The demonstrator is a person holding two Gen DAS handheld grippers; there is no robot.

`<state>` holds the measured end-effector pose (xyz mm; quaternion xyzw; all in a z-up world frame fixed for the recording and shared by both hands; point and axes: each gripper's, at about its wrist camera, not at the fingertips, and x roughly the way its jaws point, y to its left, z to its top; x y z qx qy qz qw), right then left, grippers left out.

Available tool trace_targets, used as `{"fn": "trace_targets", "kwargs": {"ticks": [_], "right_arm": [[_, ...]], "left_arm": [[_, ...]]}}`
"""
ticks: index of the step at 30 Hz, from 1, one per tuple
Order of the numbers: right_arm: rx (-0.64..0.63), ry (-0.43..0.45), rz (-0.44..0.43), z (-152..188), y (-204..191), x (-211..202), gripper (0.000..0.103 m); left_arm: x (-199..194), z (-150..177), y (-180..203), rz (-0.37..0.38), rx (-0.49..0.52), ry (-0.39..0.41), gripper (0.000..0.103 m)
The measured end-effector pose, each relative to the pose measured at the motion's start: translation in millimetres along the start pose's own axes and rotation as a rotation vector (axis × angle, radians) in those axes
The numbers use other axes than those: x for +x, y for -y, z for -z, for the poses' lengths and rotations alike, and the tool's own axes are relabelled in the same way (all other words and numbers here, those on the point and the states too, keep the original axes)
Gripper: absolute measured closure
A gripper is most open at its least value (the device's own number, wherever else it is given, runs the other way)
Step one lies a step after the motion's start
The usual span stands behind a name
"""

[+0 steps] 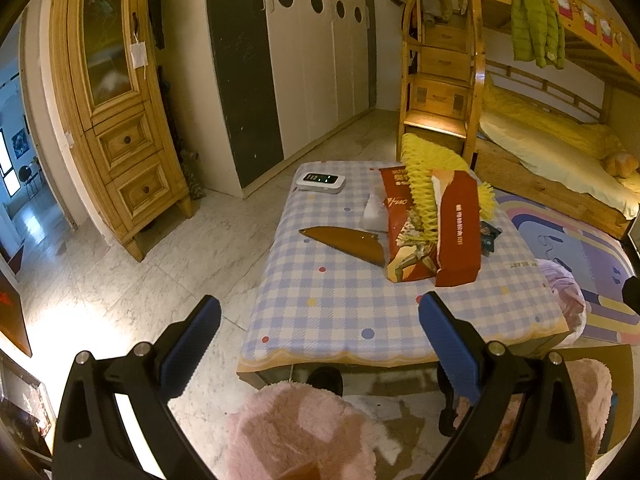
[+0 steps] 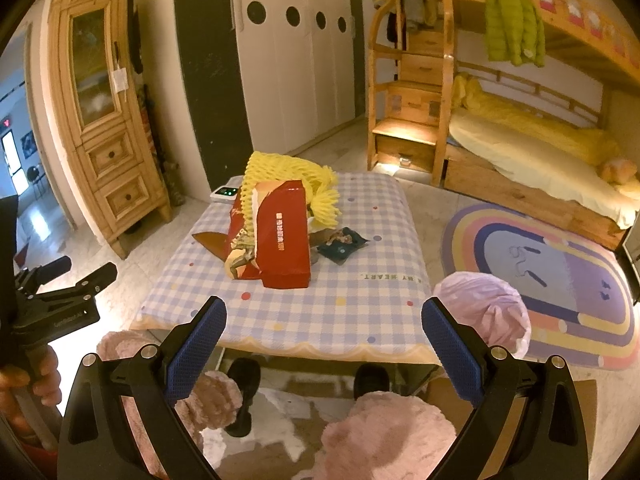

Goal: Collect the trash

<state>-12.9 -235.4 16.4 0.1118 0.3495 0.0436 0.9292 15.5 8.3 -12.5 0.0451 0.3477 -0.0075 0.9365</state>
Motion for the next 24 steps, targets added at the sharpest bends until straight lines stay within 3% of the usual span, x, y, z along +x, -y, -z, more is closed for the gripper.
{"fn": "trace_targets", "kwargs": {"ticks": [4,6,14,24], "right_arm": [[-0.014,-0.001,-0.036,-3,-4,2,0.006],[-0.013,-0.025,-0.054,-5,3,32,0.006],[0.013,-0.036,-0.147,-14,5,89,0.006],[-0.111,-0.060,-0.106,-27,-10,151,0.006]], "left_arm": [[10,1,-1,-0.008,-0.004,-0.014,0.007],[18,1,0,-0.004,-0.002,-0.015,0.007],[62,-1,6,0.036,-0.011,-0.041,0.007],[125,-8,18,0.018,0.017,-0.030,0.007]]}}
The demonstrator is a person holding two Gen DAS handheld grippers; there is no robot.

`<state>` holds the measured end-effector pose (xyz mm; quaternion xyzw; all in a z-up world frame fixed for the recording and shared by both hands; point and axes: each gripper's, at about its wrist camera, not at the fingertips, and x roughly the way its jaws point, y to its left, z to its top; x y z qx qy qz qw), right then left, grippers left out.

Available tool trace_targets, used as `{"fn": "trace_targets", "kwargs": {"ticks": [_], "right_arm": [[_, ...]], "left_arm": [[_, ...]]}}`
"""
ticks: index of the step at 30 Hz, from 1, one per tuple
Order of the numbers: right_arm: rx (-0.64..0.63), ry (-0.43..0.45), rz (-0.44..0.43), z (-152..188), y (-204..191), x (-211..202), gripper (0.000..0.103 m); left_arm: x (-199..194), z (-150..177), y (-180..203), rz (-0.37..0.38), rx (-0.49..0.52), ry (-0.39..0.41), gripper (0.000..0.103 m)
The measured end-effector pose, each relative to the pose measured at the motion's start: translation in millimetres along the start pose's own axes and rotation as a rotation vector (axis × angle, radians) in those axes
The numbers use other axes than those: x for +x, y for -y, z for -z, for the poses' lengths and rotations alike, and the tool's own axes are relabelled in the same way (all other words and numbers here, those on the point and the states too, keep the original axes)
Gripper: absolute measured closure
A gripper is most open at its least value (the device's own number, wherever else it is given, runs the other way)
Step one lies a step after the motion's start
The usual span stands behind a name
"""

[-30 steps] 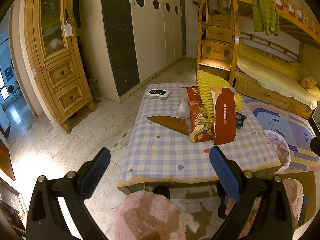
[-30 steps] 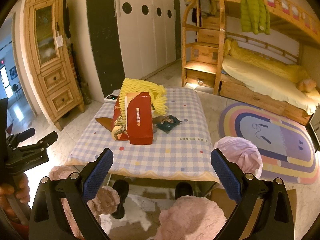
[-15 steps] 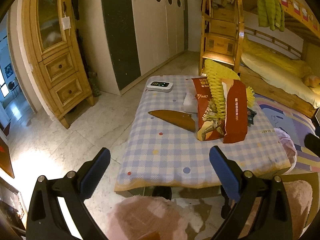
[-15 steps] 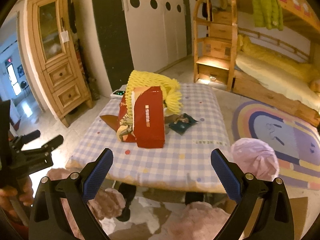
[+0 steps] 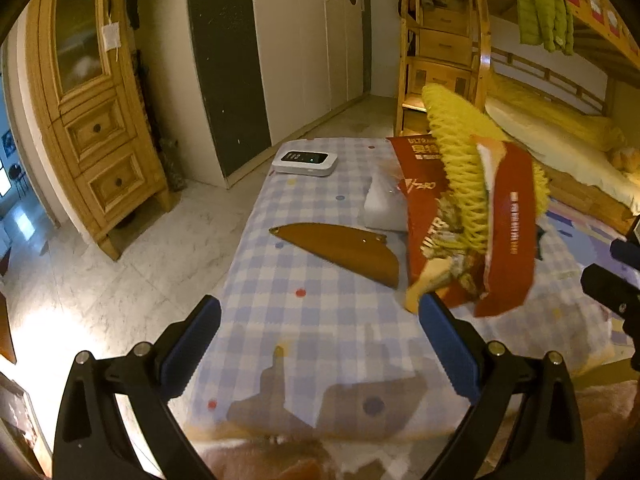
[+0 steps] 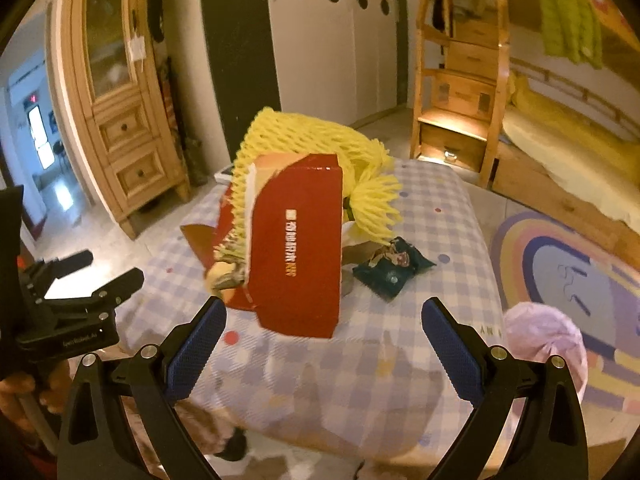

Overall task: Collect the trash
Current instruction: 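Reach the left gripper to the yellow foam net and close on it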

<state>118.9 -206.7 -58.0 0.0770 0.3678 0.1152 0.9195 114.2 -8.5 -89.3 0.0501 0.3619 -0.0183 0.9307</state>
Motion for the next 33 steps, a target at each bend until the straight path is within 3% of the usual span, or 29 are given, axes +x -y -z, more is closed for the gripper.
{"fn": "trace_targets", "kwargs": {"ticks": [3,8,11,12,13,14,18,23,27,29,31,33], "right_arm": [[-0.021,-0.003,-0.008,-3,2,15,0.006],[0.000,0.045,-0.076,-10,7,25,0.007],[-0.002,0.053,-0.137,-12,11,34,0.012],[-0.002,0.047,-0.156,-12,13,39,0.019],[-0.001,0.031,-0.174,-10,13,43,0.041],[0.001,0.009,-0.177,-9,14,50,0.045],[-0.024,-0.040,-0.193,-10,13,67,0.045],[-0.025,-0.098,-0.218,-11,10,89,0.044],[-0.025,-0.125,-0.222,-13,10,97,0.044],[-0.013,-0.130,-0.246,-9,10,93,0.051],[-0.010,-0.136,-0.250,-4,10,86,0.071],[-0.006,-0.133,-0.263,2,9,78,0.082]], "left_arm": [[11,-5,0,0.028,-0.005,-0.014,0.007],[22,-29,3,0.007,0.040,0.049,0.007],[27,-42,6,0.035,0.068,0.078,0.007],[29,-44,7,0.036,0.073,0.085,0.007],[30,-44,8,0.037,0.075,0.085,0.007],[32,-41,8,0.053,0.075,0.078,0.007],[38,-29,8,0.129,0.051,0.021,0.013],[32,-22,9,0.139,0.067,0.040,0.028],[30,-19,8,0.162,0.062,0.051,0.029],[28,-17,9,0.169,0.067,0.057,0.029],[26,-17,11,0.173,0.073,0.062,0.029],[24,-15,12,0.175,0.076,0.068,0.029]]}}
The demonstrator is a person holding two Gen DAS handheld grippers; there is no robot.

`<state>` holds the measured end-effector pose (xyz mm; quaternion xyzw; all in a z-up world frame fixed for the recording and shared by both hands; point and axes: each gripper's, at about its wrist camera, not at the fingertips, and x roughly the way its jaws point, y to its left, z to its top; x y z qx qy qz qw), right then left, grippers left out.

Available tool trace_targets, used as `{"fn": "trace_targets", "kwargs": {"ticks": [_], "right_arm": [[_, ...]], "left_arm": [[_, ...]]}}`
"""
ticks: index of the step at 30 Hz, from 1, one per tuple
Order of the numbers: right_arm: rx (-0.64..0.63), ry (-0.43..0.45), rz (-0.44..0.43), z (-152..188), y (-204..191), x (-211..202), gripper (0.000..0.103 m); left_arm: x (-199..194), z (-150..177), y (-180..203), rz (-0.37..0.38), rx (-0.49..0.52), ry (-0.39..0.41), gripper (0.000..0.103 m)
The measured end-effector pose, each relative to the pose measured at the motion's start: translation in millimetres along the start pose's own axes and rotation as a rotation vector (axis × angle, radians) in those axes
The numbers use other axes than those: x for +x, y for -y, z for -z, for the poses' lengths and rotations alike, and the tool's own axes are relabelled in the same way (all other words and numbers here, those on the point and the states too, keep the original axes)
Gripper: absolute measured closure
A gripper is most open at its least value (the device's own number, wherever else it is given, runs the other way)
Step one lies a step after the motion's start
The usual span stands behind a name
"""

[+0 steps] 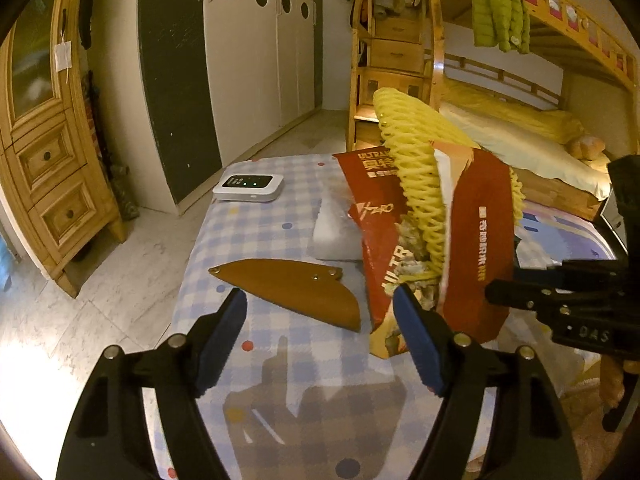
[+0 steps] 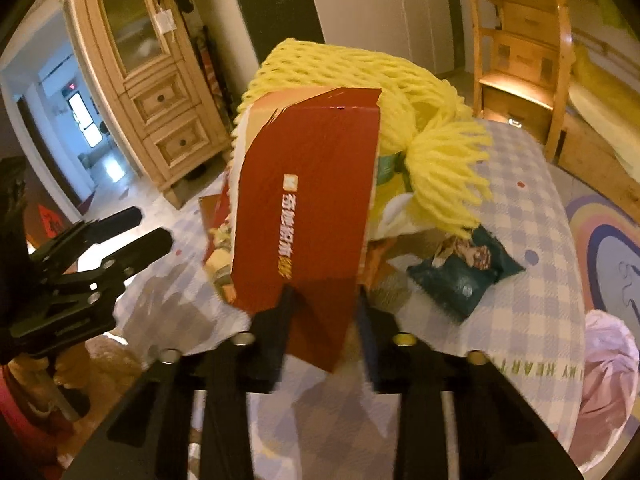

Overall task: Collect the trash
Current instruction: 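Reach the left gripper to the yellow foam net and close on it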

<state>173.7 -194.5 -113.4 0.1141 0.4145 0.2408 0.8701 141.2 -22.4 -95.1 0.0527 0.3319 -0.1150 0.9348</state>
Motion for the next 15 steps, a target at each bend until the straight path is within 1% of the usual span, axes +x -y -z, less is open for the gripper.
{"fn": "trace_targets", "kwargs": {"ticks": [1,4,7,11,15], "right_arm": [[-0.003,0.009,-0.007,4,-1,-5,0.087],[-0.016,0.049,-0.046,14,-7,-20,0.096],[-0.048,0.092,-0.061,21,-14,-32,0.101],[-0.069,0.174,-0.074,25,-25,-56,0.102],[-0.069,0.274,-0.043,23,-31,-84,0.102]], "left_arm": [[0,0,0,0.000,0.001,0.001,0.029],[-3,1,2,0.005,0.000,0.009,0.029],[-4,1,7,0.006,0.004,0.017,0.029],[-8,4,8,0.007,0.000,0.030,0.029],[-13,6,13,0.019,0.006,0.051,0.029]]}}
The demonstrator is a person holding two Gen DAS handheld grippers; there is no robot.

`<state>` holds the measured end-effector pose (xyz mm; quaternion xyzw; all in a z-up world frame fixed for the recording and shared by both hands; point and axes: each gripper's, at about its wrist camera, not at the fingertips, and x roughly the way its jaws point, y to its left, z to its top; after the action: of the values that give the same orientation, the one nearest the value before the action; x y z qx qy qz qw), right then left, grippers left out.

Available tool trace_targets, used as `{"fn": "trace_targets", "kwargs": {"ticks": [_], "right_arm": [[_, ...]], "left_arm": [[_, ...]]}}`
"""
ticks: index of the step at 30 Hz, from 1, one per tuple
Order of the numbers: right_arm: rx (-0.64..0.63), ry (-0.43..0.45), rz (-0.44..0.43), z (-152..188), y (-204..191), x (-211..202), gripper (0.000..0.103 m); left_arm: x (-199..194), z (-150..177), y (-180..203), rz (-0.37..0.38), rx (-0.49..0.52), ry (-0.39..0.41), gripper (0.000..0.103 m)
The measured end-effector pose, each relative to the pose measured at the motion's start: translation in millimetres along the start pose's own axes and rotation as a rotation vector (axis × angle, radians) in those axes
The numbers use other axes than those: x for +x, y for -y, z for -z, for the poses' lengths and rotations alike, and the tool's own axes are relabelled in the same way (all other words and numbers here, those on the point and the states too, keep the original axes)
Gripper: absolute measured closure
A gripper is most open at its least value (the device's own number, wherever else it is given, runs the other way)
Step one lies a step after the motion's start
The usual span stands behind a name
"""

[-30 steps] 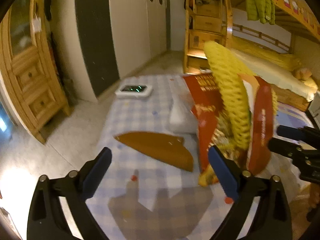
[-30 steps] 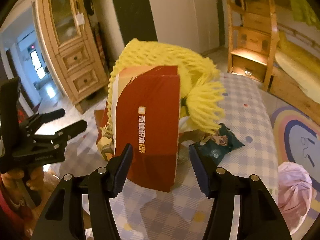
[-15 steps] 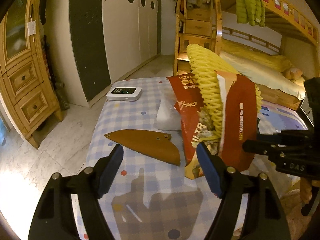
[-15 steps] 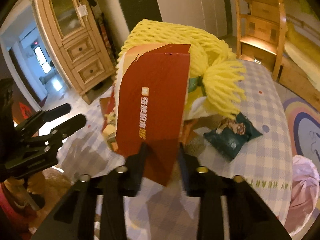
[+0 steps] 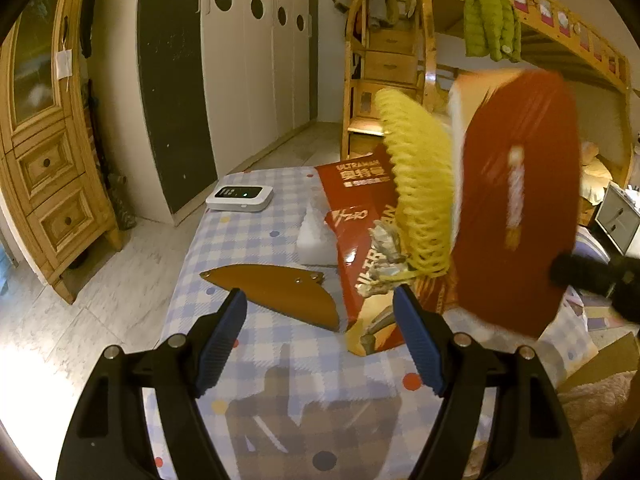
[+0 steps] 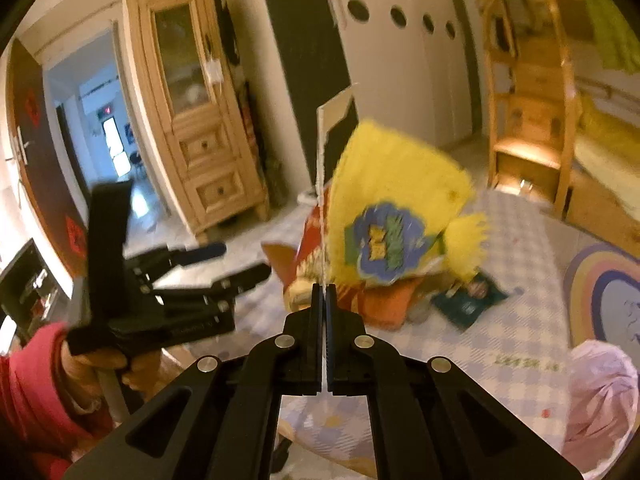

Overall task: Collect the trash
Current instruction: 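Reach the left gripper to the yellow foam net and close on it, then carry the yellow foam net over the pink trash bag and open the left gripper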

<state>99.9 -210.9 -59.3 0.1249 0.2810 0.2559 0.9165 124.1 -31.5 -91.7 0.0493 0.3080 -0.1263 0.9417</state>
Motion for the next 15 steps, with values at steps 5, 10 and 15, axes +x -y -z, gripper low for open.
{"fn": "trace_targets", "kwargs": {"ticks": [5,10,15], "right_arm": [[-0.013,0.109,0.159,-8,6,-29,0.102],[0.022,0.139,0.327,-9,26,-36,0.102],[0.110,0.126,0.392,-8,51,-29,0.102]], "left_arm": [[2,-4,16,0.038,0.025,0.015,0.029],[18,-19,38,0.079,0.059,0.015,0.035],[40,-35,47,0.143,0.019,-0.021,0.041]]}}
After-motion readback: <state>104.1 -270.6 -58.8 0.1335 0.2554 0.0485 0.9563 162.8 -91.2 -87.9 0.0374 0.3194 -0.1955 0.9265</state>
